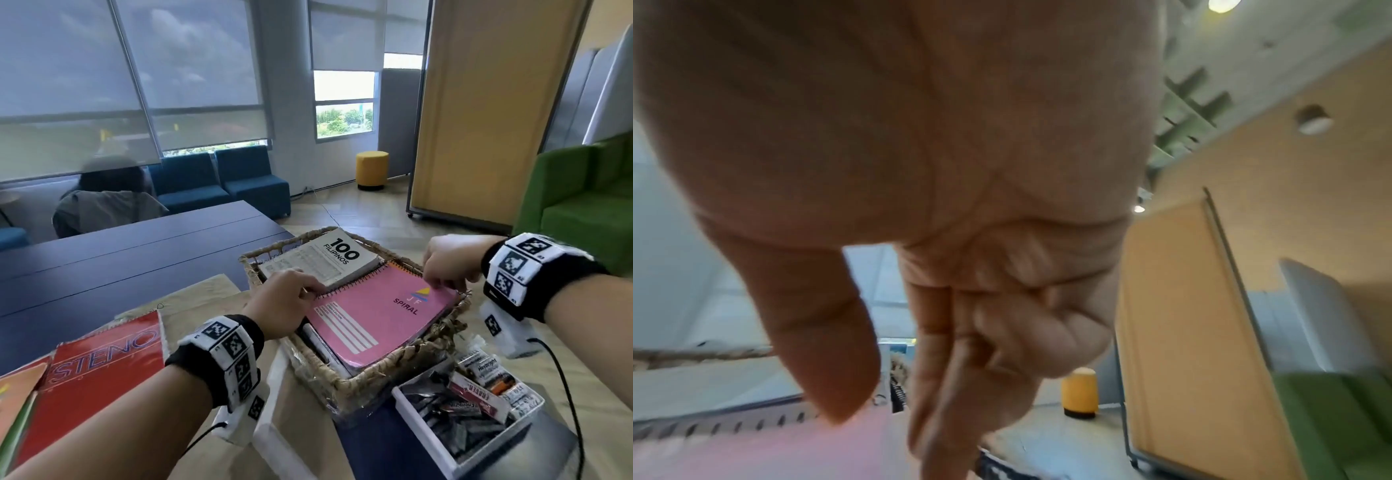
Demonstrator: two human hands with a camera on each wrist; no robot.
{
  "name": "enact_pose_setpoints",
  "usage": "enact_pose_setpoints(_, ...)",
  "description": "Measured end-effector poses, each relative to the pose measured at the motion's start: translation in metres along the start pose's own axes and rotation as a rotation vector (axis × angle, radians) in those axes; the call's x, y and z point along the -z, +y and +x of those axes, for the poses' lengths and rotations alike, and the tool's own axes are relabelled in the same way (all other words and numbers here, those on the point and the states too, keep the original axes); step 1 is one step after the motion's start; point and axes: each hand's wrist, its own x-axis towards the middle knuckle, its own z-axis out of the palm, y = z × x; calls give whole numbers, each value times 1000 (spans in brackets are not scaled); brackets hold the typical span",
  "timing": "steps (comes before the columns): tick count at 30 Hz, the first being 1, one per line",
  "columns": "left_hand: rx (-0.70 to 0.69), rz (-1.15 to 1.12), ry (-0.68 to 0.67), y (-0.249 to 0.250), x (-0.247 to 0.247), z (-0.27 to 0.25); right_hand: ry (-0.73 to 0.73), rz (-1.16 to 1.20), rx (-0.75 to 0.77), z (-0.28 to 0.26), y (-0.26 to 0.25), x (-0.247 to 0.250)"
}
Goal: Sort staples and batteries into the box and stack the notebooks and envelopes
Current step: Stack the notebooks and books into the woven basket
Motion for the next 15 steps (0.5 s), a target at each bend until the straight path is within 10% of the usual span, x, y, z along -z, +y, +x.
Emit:
enact_pose_setpoints(4,4,3,-3,-2,-2,0,121,-112,180,-2,-16,-2)
enact_pose_setpoints(15,17,-3,-22,0,2,-2,-228,-277,392,-27,-60,-25)
